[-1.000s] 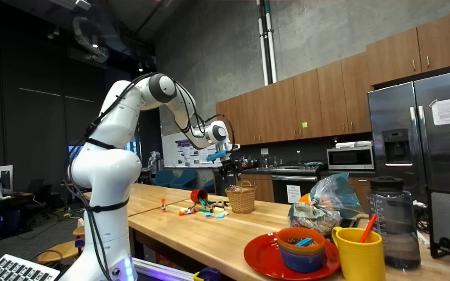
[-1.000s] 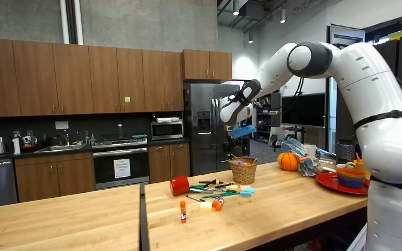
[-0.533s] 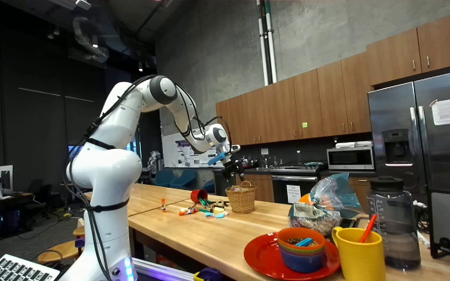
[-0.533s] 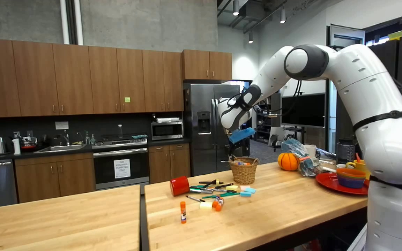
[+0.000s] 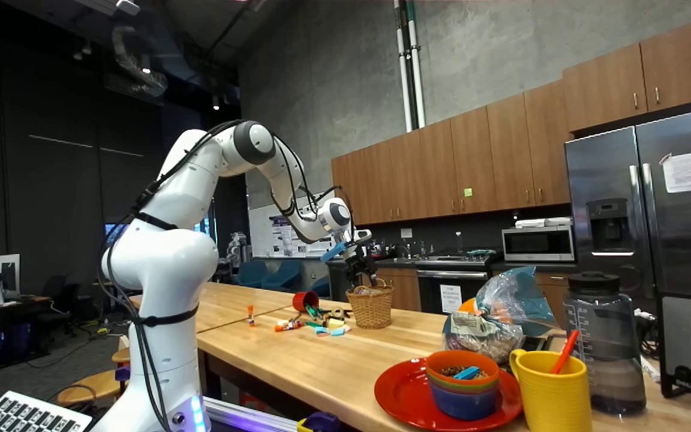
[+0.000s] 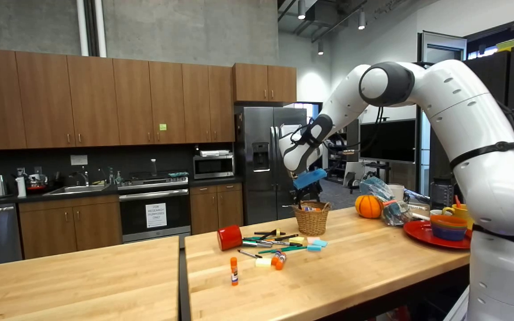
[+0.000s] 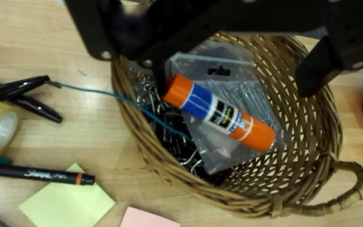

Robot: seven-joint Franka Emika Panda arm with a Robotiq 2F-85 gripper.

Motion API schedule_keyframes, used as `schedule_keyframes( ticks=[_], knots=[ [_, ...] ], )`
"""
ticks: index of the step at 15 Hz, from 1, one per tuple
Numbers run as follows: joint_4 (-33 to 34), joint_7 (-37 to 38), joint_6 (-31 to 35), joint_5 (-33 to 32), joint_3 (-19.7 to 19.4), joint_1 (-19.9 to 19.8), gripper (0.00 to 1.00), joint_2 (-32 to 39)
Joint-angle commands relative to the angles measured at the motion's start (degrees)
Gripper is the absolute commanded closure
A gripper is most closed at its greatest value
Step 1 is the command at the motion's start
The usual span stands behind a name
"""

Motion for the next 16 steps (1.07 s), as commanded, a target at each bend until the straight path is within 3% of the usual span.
schedule_keyframes(
  ticks=[1,2,11,13,16],
  knots=[
    [0.7,4.0,0.1,-2.2,-1.9,1.5,0.13,0.8],
    [0.9,4.8,0.1,-2.8,-2.1,1.7,0.26,1.0],
    [1.3,7.3,0.4,-4.1,-1.9,2.3,0.94,0.9],
    [1.4,7.4,0.6,-3.9,-1.8,2.2,1.00,0.8],
    [1.1,7.4,2.2,-3.0,-1.5,1.9,0.98,0.2]
  ],
)
